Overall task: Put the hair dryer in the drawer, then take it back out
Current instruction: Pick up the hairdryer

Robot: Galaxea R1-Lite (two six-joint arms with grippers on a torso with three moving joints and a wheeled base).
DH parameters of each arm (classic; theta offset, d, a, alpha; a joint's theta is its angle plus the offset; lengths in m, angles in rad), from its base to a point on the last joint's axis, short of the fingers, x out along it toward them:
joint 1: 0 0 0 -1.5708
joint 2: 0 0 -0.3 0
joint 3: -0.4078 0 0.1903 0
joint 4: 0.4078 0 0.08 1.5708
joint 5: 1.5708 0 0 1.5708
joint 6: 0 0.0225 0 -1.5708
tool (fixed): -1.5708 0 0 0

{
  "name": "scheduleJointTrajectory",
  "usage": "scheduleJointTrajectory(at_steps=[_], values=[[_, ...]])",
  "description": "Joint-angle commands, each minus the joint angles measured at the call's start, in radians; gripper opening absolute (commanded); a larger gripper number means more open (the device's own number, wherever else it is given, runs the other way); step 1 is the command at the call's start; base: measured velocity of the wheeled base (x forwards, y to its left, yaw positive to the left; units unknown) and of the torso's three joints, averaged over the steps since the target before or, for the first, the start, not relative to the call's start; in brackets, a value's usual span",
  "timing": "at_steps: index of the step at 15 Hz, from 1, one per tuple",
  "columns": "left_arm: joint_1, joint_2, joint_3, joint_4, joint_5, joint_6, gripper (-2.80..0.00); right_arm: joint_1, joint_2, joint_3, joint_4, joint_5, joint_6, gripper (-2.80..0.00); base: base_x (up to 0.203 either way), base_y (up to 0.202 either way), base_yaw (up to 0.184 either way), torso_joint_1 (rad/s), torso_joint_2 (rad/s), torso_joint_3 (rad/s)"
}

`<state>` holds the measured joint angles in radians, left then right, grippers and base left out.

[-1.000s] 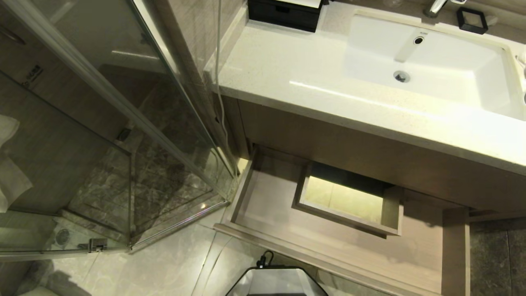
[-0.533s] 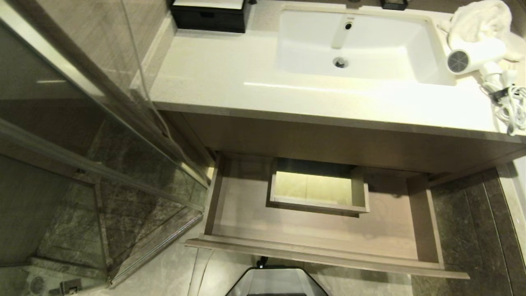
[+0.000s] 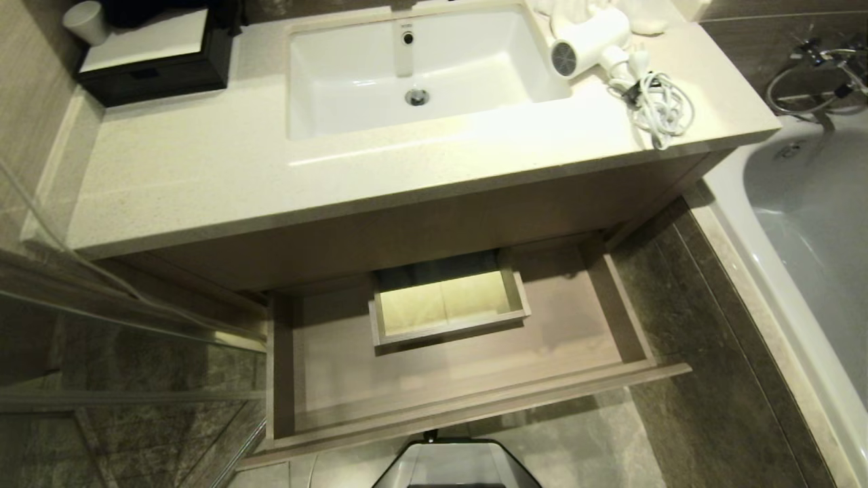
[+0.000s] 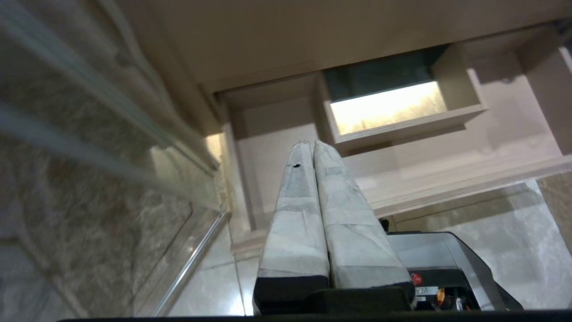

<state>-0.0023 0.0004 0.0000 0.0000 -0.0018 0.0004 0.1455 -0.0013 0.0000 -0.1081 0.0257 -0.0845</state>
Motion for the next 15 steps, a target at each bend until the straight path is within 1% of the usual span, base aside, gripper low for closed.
scheduleJointTrajectory(at_steps=[1, 2, 15], values=[[-0.001, 0.0, 0.0, 0.0, 0.0, 0.0, -2.8, 0.0, -0.039, 0.04, -0.001, -0.001, 0.005, -2.8, 0.002, 0.002, -0.123, 0.002, 0.0, 0.002], [-0.001, 0.0, 0.001, 0.0, 0.0, 0.0, -2.8, 0.0, -0.039, 0.04, -0.001, -0.001, 0.005, -2.8, -0.002, 0.001, -0.095, 0.002, 0.0, 0.005], [-0.001, 0.0, 0.001, 0.0, 0.0, 0.0, -2.8, 0.0, -0.039, 0.04, -0.002, 0.0, -0.009, -2.8, 0.0, 0.0, 0.0, 0.0, 0.0, 0.0]])
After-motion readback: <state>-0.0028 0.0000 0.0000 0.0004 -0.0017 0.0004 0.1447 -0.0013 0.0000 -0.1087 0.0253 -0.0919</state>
